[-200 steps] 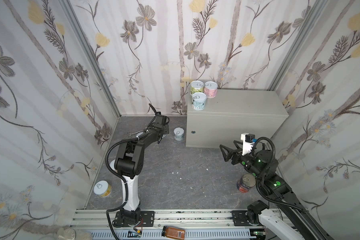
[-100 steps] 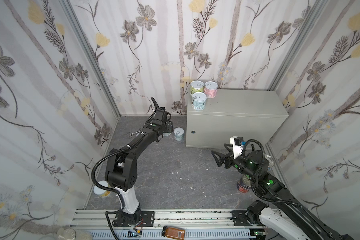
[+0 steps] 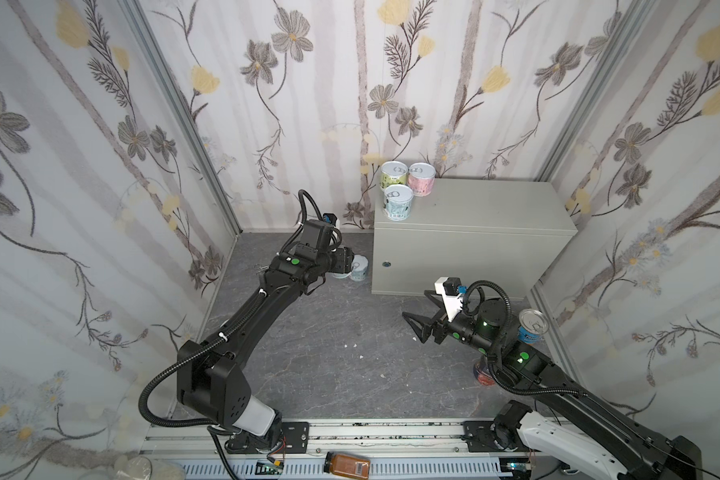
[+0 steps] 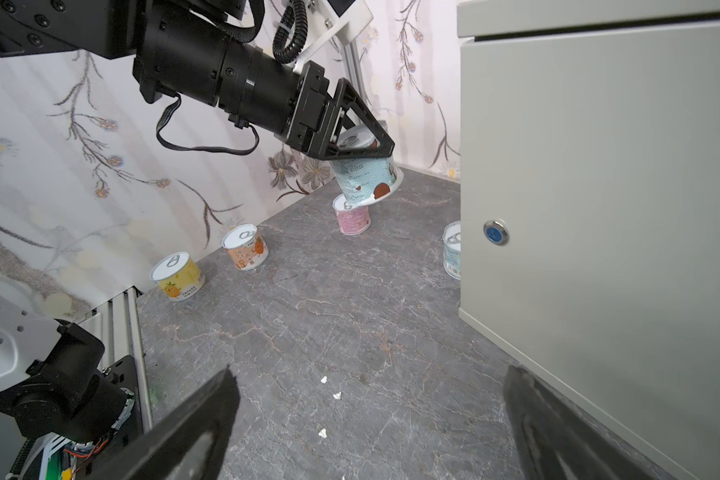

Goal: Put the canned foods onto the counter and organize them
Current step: 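Lift the light-blue can with the left gripper while the right gripper reaches toward it, then close the right gripper on the light-blue can held by the left gripper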

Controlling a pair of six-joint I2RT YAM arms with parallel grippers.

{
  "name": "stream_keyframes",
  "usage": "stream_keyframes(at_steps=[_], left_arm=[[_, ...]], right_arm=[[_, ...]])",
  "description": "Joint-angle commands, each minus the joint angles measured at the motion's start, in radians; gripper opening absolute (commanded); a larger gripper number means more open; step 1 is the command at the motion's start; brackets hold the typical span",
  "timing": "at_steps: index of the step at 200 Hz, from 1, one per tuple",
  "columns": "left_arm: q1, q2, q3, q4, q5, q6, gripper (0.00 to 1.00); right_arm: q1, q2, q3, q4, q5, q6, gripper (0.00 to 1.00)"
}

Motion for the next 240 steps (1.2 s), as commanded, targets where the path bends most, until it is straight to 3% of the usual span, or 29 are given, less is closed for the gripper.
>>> stream_keyframes(at_steps=[1, 105, 171, 240], left_arm=[[-0.014, -0.053, -0.012, -0.009, 0.036, 0.013, 0.61], [-0.092, -0.161, 0.03, -0.102, 0.133, 0.032, 0.6], [-0.166, -0.167, 0.07, -0.155, 0.143, 0.081, 0.6], [-0.198, -0.188, 0.079, -0.16, 0.151, 0.071, 0.59]], right_arm=[[0.004, 0.042, 0.035, 0.06, -0.029, -0.045, 1.0], [0.022, 0.266, 0.207, 0.114, -0.177, -0.149, 1.0], [0.023, 0.365, 0.286, 0.126, -0.367, -0.235, 1.0], [0.021, 0.456, 0.356, 0.157, -0.389, -0.252, 1.0]])
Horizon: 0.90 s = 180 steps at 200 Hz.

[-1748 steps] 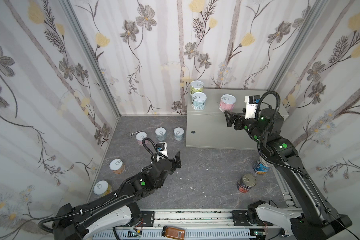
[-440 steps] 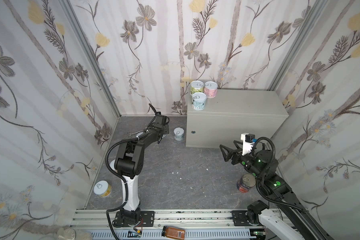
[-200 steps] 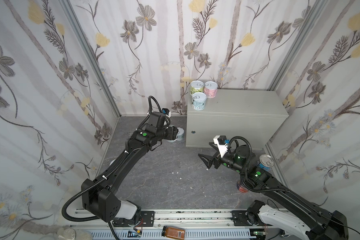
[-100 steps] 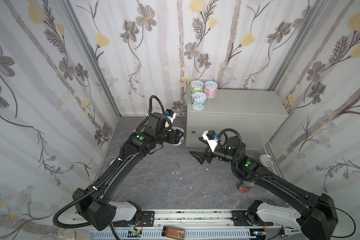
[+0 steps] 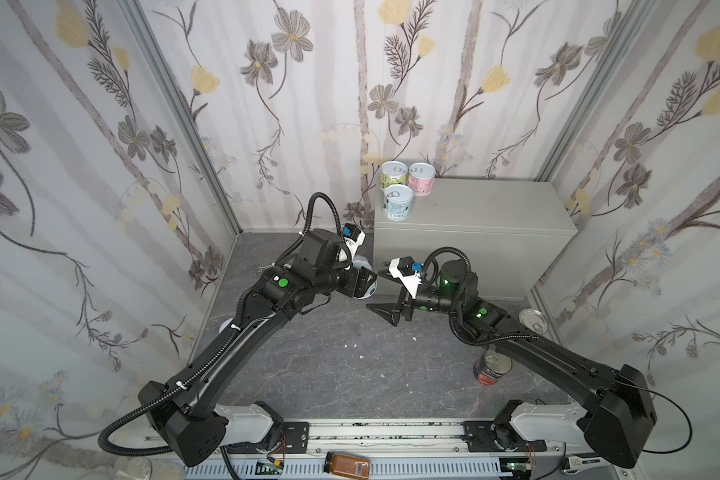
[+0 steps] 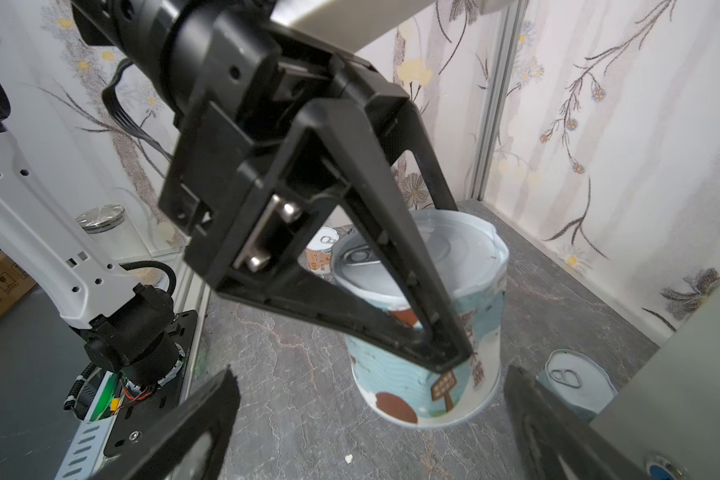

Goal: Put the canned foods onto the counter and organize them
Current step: 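Close the right gripper on the light-blue can held by the left gripper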

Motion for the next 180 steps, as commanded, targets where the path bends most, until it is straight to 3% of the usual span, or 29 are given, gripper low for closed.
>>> stream_keyframes(at_steps=[1, 83, 180], left_arm=[[-0.004, -0.008, 0.022, 0.034, 0.015, 0.01, 0.59], [-0.012, 0.015, 0.053, 0.023, 0.043, 0.016, 0.58], [-0.016, 0.032, 0.085, 0.018, 0.043, 0.017, 0.57]], right_arm=[[0.001, 0.024, 0.016, 0.06, -0.027, -0.025, 1.0], [-0.017, 0.081, 0.044, 0.133, -0.065, 0.003, 0.99], [-0.032, 0.136, 0.069, 0.176, -0.111, 0.034, 0.88]])
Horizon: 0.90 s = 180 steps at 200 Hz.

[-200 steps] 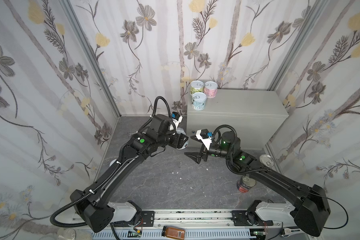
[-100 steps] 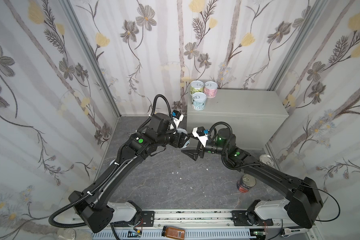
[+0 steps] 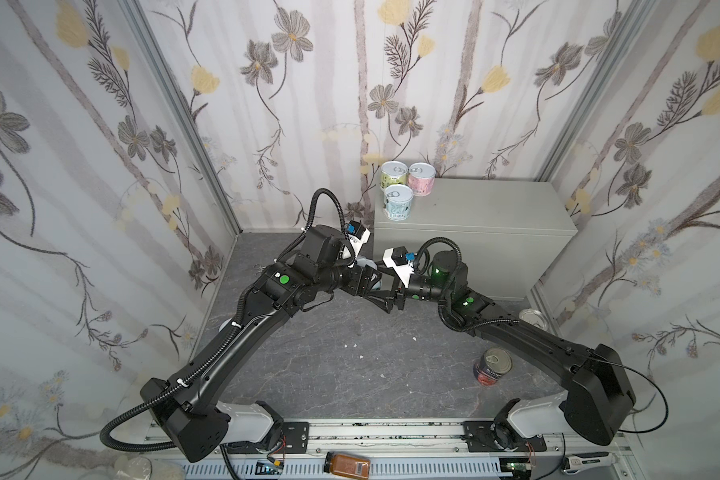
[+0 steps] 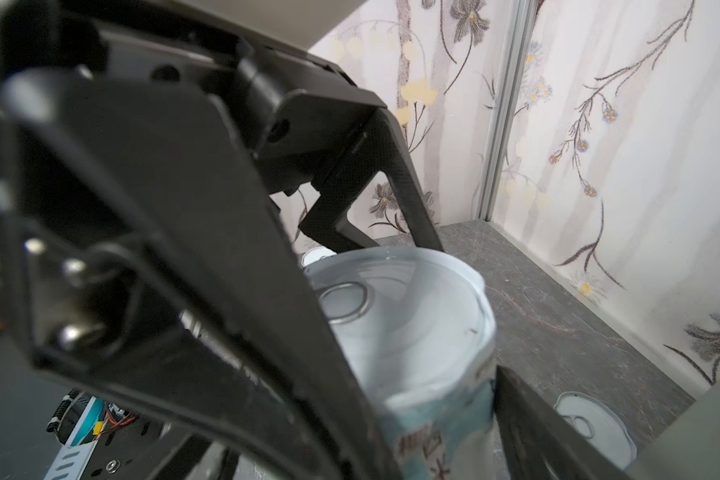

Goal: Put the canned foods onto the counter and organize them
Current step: 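Close the right gripper on the light-blue can held by the left gripper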

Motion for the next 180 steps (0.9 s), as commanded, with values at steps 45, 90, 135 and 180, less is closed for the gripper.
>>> stream_keyframes(at_steps=[45, 90, 135, 180], left_arm=[[-0.002, 0.011, 0.027, 0.044, 0.01, 0.013, 0.57], [-0.002, 0.013, 0.034, 0.044, 0.008, 0.011, 0.56], [-0.003, 0.019, 0.04, 0.044, 0.013, 0.01, 0.56], [-0.003, 0.016, 0.038, 0.044, 0.014, 0.008, 0.56]], right_arm=[[-0.003, 0.017, 0.009, 0.066, -0.039, 0.014, 0.84], [-0.003, 0.049, 0.009, 0.086, -0.035, 0.027, 0.93], [-0.002, 0.062, 0.006, 0.107, -0.044, 0.04, 0.9], [-0.005, 0.055, 0.001, 0.119, -0.054, 0.043, 0.77]])
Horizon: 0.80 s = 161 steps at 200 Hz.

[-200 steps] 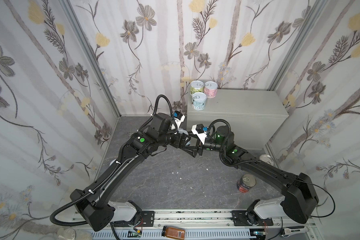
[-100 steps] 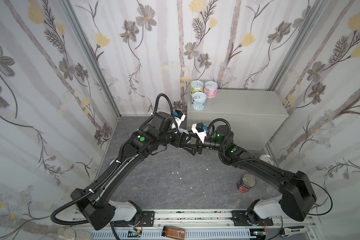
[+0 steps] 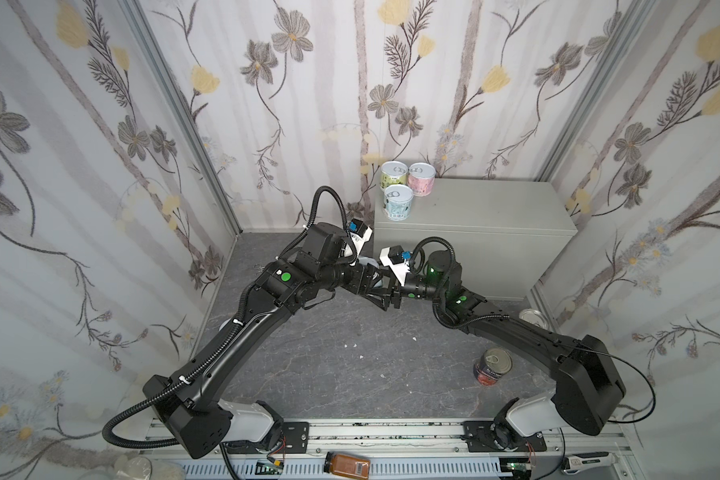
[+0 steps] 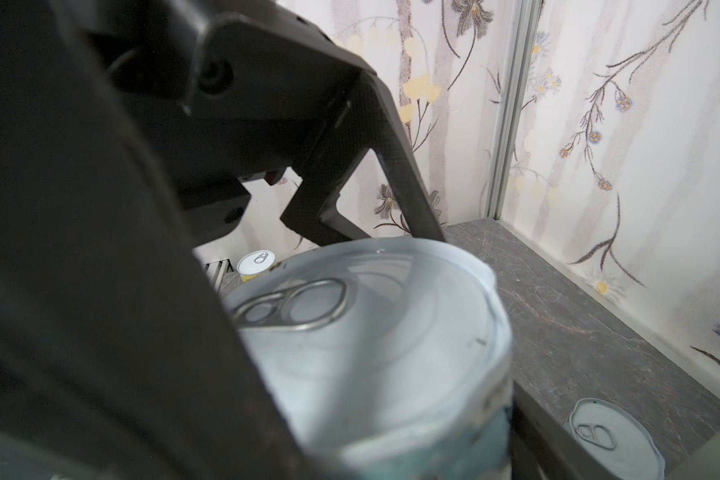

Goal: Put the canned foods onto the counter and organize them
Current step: 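Close the right gripper on the light-blue can held by the left gripper, then open and withdraw the left gripper while the right gripper holds the can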

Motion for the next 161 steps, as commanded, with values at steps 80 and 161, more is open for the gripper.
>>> stream_keyframes(at_steps=[80, 161], left_arm=[[0.001, -0.007, 0.011, 0.056, 0.001, 0.005, 0.56], [0.001, -0.016, 0.021, 0.057, -0.053, 0.001, 1.0]], right_arm=[[-0.002, -0.013, -0.011, 0.072, -0.015, 0.017, 0.59], [-0.009, -0.026, -0.032, 0.111, 0.005, 0.04, 0.53]])
